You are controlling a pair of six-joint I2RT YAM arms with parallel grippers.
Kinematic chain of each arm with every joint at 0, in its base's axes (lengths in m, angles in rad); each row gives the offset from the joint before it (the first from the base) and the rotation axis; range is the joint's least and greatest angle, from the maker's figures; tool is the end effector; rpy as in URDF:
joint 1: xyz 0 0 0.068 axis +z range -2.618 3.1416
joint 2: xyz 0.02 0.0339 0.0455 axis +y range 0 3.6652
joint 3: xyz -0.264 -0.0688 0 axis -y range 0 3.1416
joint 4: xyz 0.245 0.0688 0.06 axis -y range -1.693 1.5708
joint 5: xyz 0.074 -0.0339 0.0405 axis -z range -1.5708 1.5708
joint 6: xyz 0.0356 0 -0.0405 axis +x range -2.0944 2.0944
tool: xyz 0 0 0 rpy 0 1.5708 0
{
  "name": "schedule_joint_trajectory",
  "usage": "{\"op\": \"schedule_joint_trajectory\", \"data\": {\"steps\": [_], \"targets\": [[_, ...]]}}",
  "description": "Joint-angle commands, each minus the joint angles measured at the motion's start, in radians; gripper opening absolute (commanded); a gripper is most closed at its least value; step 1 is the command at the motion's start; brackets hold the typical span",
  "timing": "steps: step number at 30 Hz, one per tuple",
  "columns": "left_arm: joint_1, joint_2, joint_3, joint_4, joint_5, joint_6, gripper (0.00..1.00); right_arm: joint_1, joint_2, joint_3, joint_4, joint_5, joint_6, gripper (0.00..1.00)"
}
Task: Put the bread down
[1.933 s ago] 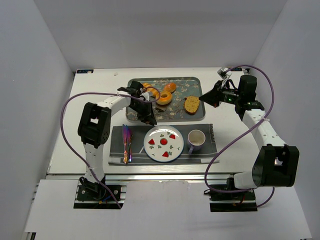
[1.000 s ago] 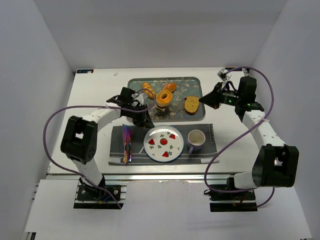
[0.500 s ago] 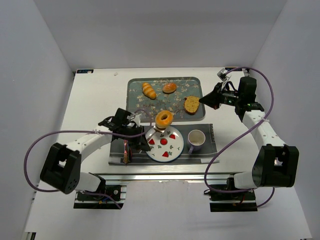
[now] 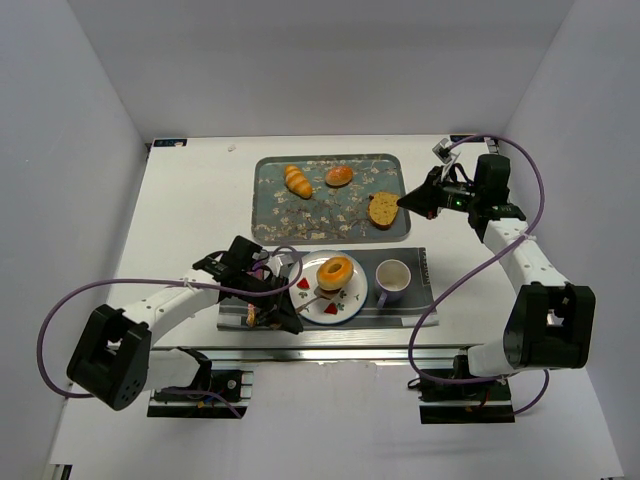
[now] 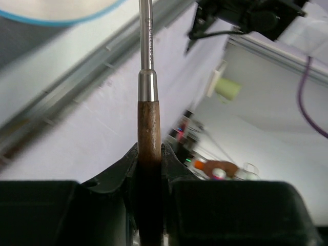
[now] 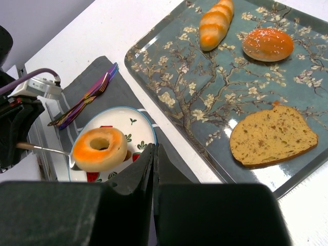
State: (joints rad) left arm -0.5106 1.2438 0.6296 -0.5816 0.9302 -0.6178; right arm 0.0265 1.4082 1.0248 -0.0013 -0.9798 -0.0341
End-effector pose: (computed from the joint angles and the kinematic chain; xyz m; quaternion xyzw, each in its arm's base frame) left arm 0.1648 -0.1250 0.1827 -0.0364 -0.8813 0.4614 0.0949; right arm 0.3130 0.0379 0.3028 -0.2850 0.7234 0.3883 0.4946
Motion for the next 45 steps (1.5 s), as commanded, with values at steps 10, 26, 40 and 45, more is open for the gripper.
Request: {"op": "schedule_joint_trajectory", "data": {"steps": [10, 26, 40, 45], "targets": [[-0.003, -0.006, 0.004, -0.041, 0.232, -0.147, 0.00, -0.002, 0.002, 0.058, 0.038, -0.028, 0.013, 0.02], [-0.022, -0.003, 0.012, -0.057, 0.249, -0.201, 0.00, -0.004, -0.011, 0.037, 0.052, -0.033, 0.020, 0.02], [-0.097, -0.046, 0.268, -0.506, 0.291, -0.036, 0.00, -0.005, -0.006, 0.041, 0.060, -0.034, 0.022, 0.02], [-0.088, -0.023, 0.338, -0.485, 0.259, -0.074, 0.00, -0.005, -0.012, 0.032, 0.063, -0.033, 0.023, 0.02]]}}
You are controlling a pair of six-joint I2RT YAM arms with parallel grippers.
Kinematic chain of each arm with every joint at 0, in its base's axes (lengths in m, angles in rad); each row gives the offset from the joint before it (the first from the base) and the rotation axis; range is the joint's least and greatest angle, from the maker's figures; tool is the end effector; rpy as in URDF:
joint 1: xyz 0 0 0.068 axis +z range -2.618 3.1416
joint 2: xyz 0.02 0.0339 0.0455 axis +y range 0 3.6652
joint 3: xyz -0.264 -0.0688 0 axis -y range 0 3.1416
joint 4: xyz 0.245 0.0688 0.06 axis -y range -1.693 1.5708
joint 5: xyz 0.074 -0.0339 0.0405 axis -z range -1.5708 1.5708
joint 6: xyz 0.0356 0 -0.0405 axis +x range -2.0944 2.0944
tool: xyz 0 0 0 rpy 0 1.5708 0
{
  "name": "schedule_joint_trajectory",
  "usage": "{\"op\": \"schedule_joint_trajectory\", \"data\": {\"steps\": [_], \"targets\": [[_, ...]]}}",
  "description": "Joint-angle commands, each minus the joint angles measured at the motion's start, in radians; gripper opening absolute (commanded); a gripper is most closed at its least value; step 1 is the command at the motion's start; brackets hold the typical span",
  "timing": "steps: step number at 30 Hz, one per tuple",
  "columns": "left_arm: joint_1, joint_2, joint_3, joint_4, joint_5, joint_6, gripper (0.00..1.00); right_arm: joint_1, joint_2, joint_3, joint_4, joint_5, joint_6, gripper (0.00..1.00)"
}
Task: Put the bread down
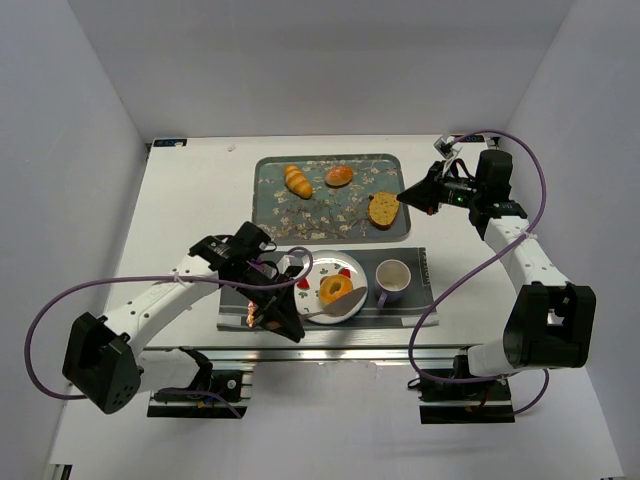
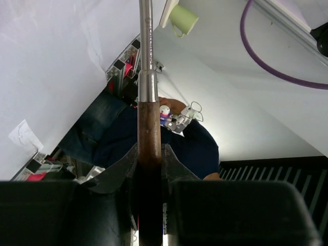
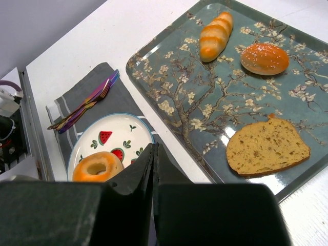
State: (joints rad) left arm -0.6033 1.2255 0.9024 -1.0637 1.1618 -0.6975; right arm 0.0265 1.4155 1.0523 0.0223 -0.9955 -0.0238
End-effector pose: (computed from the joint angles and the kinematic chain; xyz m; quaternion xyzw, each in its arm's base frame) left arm 0.1446 -0.1393 0.2544 -0.0112 -0.8339 0.4814 0.2698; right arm 0.3166 0.0383 0.3122 -0.2934 0.7105 0.3907 0.5064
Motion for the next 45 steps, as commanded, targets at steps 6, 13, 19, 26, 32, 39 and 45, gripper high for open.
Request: {"op": "schedule_joint_trajectory", "data": {"steps": [6, 13, 19, 26, 32, 39, 45], "targets": [[0.141, 0.075, 0.085, 0.377, -0.027, -0.170, 0.00, -0.005, -0.032, 0.006, 0.011, -0.015, -0.019, 0.02], [0.234, 0.379, 0.188, 0.666, -0.149, -0.165, 0.00, -0.005, -0.030, -0.014, 0.034, -0.014, -0.007, 0.02], [0.267, 0.704, 0.349, 0.740, -0.180, -0.157, 0.00, -0.005, -0.032, -0.006, 0.011, -0.011, -0.033, 0.02], [0.390, 0.854, 0.510, 0.688, -0.261, -0.137, 0.00, -0.013, -0.041, -0.021, 0.039, -0.011, -0.011, 0.02], [0.453, 0.876, 0.524, 0.624, -0.295, -0.131, 0.00, -0.014, -0.035, -0.012, 0.039, -0.014, -0.010, 0.02], [0.528, 0.856, 0.504, 0.527, -0.411, -0.011, 0.00, -0.016, -0.021, -0.014, 0.070, -0.023, 0.016, 0.02], [0.528, 0.902, 0.589, 0.441, -0.488, 0.131, 0.00, -0.014, -0.009, -0.002, 0.061, -0.023, 0.012, 0.02]]}}
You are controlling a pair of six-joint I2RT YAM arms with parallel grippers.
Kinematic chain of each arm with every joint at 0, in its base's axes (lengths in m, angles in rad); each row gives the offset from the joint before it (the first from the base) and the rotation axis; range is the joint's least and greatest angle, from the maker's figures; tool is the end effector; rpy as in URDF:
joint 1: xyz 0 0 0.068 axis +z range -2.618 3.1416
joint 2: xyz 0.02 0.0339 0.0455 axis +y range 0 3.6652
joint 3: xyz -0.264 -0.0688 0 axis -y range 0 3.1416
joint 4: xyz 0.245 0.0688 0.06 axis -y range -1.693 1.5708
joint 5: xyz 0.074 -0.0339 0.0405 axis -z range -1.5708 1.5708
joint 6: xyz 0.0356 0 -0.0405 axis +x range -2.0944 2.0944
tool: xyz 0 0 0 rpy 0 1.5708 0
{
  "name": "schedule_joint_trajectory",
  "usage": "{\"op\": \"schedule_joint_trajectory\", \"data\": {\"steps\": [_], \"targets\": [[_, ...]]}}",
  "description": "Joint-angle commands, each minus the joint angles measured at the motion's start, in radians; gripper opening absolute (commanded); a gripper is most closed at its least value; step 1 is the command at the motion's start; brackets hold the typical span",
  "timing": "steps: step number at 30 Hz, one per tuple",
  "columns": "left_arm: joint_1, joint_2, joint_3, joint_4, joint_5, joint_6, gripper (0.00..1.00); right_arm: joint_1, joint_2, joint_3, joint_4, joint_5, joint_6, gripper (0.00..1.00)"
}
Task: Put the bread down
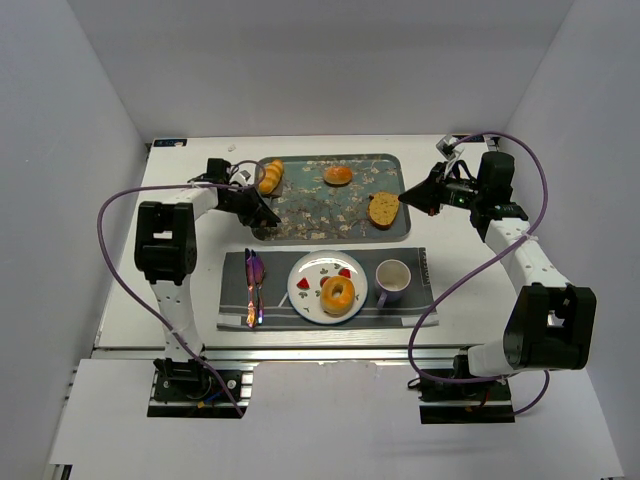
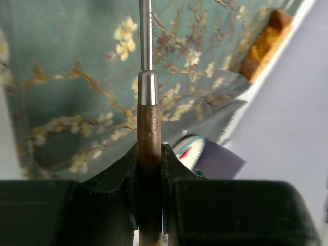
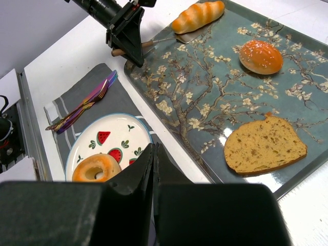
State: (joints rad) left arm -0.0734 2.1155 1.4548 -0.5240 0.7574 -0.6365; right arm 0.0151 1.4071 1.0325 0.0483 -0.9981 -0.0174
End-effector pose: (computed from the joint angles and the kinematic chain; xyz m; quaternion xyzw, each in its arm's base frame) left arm 0.4217 -0.0555 0.1438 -0.1852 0.8957 -0.4022 0.0410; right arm 0.3148 0.0347 0.3103 -0.2905 0.7088 0.3883 0.5122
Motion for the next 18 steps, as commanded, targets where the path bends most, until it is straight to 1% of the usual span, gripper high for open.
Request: {"op": "schedule_joint_trajectory", "data": {"steps": [1, 3, 4, 7, 9, 14, 17, 18], "targets": [[-0.002, 0.012, 0.041, -0.100, -0.089, 0.111, 0.00, -0.004, 0.000, 0.018, 0.033, -0.022, 0.005, 0.02], [-0.002, 0.008, 0.045, -0.116, -0.098, 0.133, 0.00, -0.003, 0.000, 0.015, 0.032, -0.022, 0.004, 0.02], [0.000, -0.002, 0.039, -0.111, -0.092, 0.194, 0.00, -0.004, 0.000, 0.014, 0.030, -0.022, 0.005, 0.02], [-0.005, -0.046, 0.015, -0.079, -0.083, 0.230, 0.00, -0.003, -0.003, 0.011, 0.032, -0.022, 0.005, 0.02], [-0.009, -0.077, -0.010, -0.058, -0.070, 0.233, 0.00, -0.003, -0.005, 0.012, 0.028, -0.022, 0.002, 0.02], [-0.051, -0.175, -0.033, -0.064, -0.063, 0.242, 0.00, -0.004, -0.002, 0.018, 0.025, -0.030, 0.000, 0.02], [-0.094, -0.280, -0.083, -0.065, -0.058, 0.238, 0.00, -0.003, 0.000, 0.024, 0.025, -0.034, 0.000, 0.02], [-0.107, -0.305, -0.121, -0.062, -0.059, 0.235, 0.00, -0.003, -0.002, 0.026, 0.021, -0.036, -0.010, 0.02]]}}
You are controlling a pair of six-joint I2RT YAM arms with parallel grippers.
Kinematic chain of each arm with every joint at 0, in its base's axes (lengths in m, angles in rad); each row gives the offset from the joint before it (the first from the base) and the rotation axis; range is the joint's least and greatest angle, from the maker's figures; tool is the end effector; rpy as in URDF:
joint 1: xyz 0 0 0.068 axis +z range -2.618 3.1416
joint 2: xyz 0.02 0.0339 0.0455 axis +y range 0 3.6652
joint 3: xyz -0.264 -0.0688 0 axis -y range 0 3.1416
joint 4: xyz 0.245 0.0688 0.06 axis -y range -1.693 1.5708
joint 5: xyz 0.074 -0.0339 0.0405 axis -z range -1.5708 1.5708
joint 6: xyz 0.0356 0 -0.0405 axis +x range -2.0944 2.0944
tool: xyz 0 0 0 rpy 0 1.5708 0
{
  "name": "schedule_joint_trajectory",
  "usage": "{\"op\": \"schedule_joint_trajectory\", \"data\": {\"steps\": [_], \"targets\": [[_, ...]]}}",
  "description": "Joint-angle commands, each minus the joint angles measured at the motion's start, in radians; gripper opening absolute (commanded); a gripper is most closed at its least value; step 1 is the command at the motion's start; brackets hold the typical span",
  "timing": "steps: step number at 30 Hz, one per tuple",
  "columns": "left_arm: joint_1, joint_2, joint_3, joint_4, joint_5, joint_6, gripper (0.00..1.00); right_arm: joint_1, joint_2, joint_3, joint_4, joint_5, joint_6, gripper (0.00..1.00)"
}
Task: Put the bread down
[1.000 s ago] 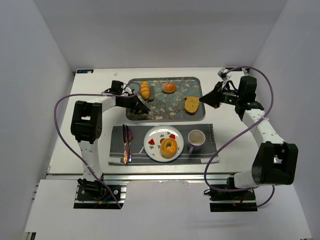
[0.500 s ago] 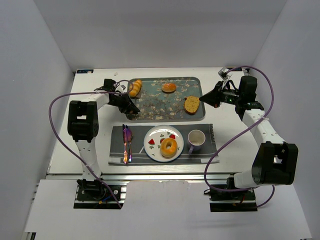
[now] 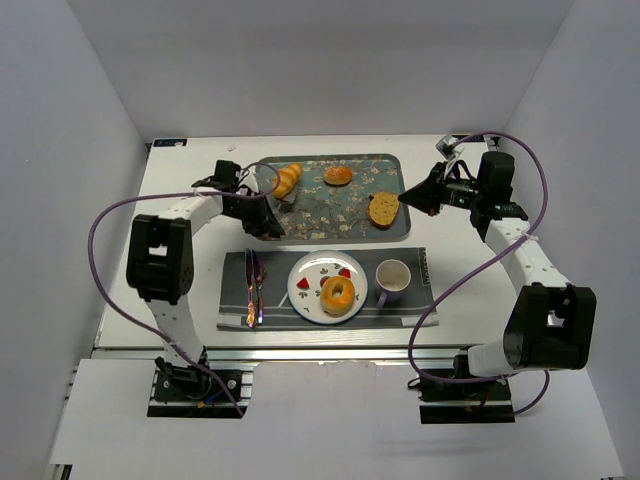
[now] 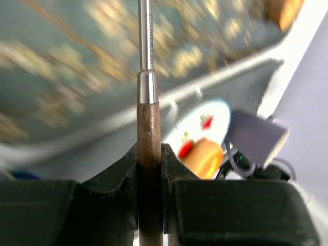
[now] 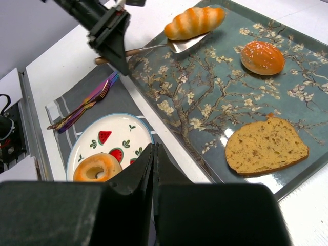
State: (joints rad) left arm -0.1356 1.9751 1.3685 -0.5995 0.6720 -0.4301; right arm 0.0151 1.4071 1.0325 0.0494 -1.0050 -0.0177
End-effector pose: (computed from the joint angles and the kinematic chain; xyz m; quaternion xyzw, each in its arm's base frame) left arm 0.3890 -0.0754 0.1707 -0.0771 0.9272 -0.3591 0.0739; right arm 0.3147 0.0348 0.3104 -0.2926 0.7071 0.3905 0.5117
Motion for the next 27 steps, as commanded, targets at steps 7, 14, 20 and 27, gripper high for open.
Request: {"op": "schedule_joint_trajectory", "data": {"steps": [7, 14, 20, 27], "targets": [[-0.182, -0.421, -0.242, 0.023, 0.053, -0.053, 0.00, -0.003, -0.002, 0.038, -0.025, -0.126, -0.090, 0.08], [-0.228, -0.646, -0.416, -0.166, 0.153, -0.075, 0.00, -0.003, -0.005, 0.029, -0.031, -0.126, -0.091, 0.07], [-0.234, -0.820, -0.594, -0.138, 0.323, -0.234, 0.00, -0.004, -0.007, 0.012, -0.026, -0.124, -0.076, 0.07], [-0.242, -0.825, -0.641, -0.123, 0.441, -0.307, 0.00, -0.004, -0.007, 0.006, -0.025, -0.135, -0.077, 0.07]]}}
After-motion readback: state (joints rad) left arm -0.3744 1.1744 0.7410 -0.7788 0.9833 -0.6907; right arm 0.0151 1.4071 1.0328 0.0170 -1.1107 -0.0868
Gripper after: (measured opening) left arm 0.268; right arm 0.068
